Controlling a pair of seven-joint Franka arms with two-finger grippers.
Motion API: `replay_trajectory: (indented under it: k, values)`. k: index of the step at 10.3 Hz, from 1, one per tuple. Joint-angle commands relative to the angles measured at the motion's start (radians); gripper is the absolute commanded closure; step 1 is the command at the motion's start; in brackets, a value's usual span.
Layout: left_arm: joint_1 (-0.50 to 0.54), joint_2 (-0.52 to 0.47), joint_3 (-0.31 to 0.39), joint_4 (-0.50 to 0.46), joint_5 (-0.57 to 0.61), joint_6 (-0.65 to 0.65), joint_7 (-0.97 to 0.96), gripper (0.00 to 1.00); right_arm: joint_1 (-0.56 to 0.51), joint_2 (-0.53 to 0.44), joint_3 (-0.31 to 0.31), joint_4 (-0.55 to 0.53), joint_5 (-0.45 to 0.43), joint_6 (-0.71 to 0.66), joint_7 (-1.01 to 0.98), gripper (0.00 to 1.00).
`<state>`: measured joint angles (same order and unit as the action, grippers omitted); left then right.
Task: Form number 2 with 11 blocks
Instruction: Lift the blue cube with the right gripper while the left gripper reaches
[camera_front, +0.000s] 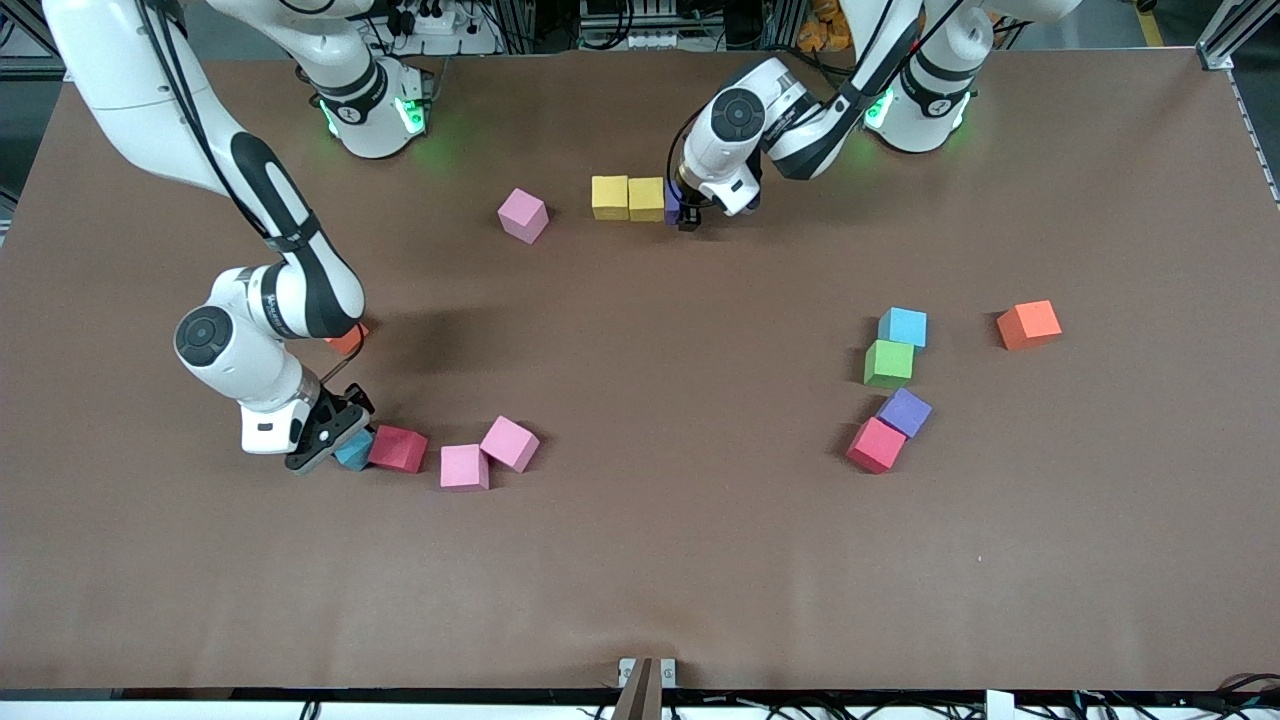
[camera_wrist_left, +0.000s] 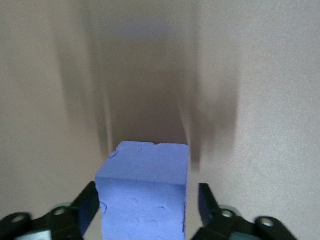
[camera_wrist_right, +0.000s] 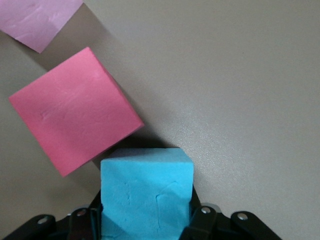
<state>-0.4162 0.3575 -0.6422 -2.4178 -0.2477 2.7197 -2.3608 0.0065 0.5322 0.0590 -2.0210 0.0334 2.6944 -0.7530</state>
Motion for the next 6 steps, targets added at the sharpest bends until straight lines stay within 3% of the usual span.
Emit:
replay_trajectory:
  k: [1, 3, 5, 6]
  values:
    - [0.001, -0.037, 0.003, 0.003, 0.028, 0.003, -0.011, 0.00, -0.025, 0.011, 0.021, 0.018, 0.002, -0.008, -0.019, 0.39]
    - [0.008, -0.087, 0.003, 0.003, 0.028, -0.015, -0.012, 0.00, -0.023, 0.011, 0.021, 0.018, 0.002, -0.008, -0.019, 0.43]
    - [0.011, -0.200, -0.004, 0.005, 0.030, -0.085, -0.012, 0.00, -0.023, 0.009, 0.027, 0.018, 0.002, -0.008, -0.020, 0.60]
    - [0.014, -0.262, -0.004, 0.006, 0.030, -0.133, -0.006, 0.00, -0.025, 0.009, 0.030, 0.018, 0.002, -0.008, -0.022, 0.64]
